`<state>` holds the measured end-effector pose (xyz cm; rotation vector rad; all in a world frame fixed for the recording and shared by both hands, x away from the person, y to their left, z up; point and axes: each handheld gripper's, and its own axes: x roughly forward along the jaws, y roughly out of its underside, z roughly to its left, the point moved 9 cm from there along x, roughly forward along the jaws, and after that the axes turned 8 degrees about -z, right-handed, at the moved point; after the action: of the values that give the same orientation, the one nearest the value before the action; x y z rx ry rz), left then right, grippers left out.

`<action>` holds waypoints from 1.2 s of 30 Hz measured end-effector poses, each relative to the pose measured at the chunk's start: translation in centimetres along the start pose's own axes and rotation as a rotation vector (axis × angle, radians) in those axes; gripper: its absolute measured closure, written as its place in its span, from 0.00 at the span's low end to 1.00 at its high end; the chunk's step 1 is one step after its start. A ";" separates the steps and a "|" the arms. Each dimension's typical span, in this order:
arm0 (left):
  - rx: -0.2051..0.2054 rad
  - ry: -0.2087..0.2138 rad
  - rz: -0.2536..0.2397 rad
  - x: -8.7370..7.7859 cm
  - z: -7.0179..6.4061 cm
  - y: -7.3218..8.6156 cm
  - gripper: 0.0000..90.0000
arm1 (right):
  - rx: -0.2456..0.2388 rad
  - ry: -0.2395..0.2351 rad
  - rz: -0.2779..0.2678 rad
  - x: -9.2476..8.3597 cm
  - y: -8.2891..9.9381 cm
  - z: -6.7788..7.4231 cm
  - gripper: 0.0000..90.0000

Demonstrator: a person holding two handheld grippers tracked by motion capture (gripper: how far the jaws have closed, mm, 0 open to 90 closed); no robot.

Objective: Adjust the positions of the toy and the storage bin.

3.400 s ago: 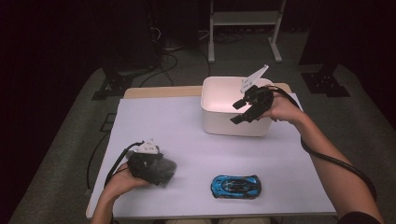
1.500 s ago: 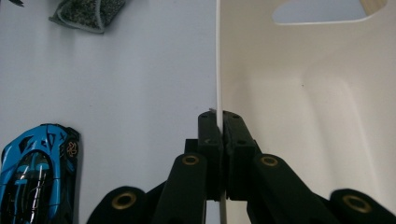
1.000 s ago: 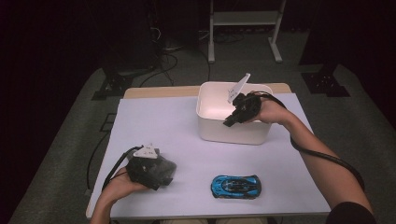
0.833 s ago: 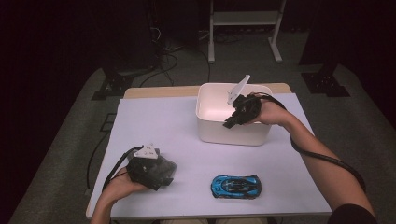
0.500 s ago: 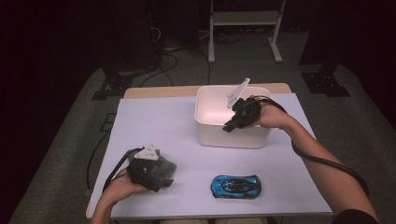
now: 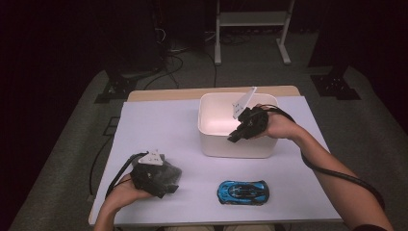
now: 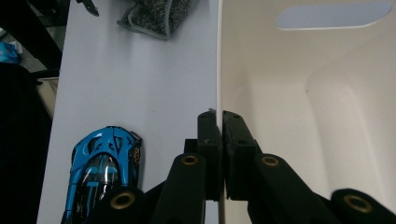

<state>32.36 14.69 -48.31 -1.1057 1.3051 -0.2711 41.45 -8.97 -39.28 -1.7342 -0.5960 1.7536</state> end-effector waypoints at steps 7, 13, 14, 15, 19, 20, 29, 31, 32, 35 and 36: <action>0.004 0.003 0.002 -0.1 -0.3 0.1 0.10 | -0.017 -0.014 0.003 0.3 -0.2 1.4 0.95; 0.003 -0.007 -0.006 -0.6 -0.4 0.0 0.10 | -0.022 -0.020 -0.006 0.4 -0.3 2.1 0.95; 0.004 -0.008 -0.006 -0.6 -0.4 0.0 0.10 | -0.022 -0.024 -0.007 0.4 -0.3 2.2 0.95; 0.003 -0.008 -0.007 -0.6 -0.4 0.1 0.10 | -0.022 -0.025 -0.008 0.4 -0.2 2.3 0.95; 0.005 -0.005 -0.003 -0.5 -0.5 0.1 0.10 | -0.026 -0.034 -0.014 0.4 -0.1 2.7 0.95; 0.001 -0.005 -0.007 -0.5 -0.5 0.0 0.10 | -0.026 -0.034 -0.014 0.4 -0.1 2.7 0.95; 0.008 -0.011 -0.018 -0.5 -0.5 -0.1 0.10 | 0.025 -0.032 -0.085 -0.5 -0.4 3.3 0.72; 0.010 -0.011 -0.019 -0.5 -0.5 -0.1 0.10 | 0.023 -0.027 -0.092 -0.9 -0.4 3.6 0.66; 0.011 -0.013 -0.017 -0.5 -0.5 -0.1 0.10 | 0.020 -0.021 -0.099 -1.2 -0.5 3.8 0.63; 0.019 -0.015 -0.011 -0.6 -0.6 0.0 0.10 | 0.018 0.000 -0.123 -1.7 -0.7 4.1 0.56; 0.023 -0.016 -0.009 -0.7 -0.6 0.0 0.10 | 0.020 0.004 -0.132 -2.0 -0.8 4.3 0.54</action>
<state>31.66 14.90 -47.82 -1.0928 1.2805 -0.2826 37.18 -9.36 -37.11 -1.6456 -0.6728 1.6589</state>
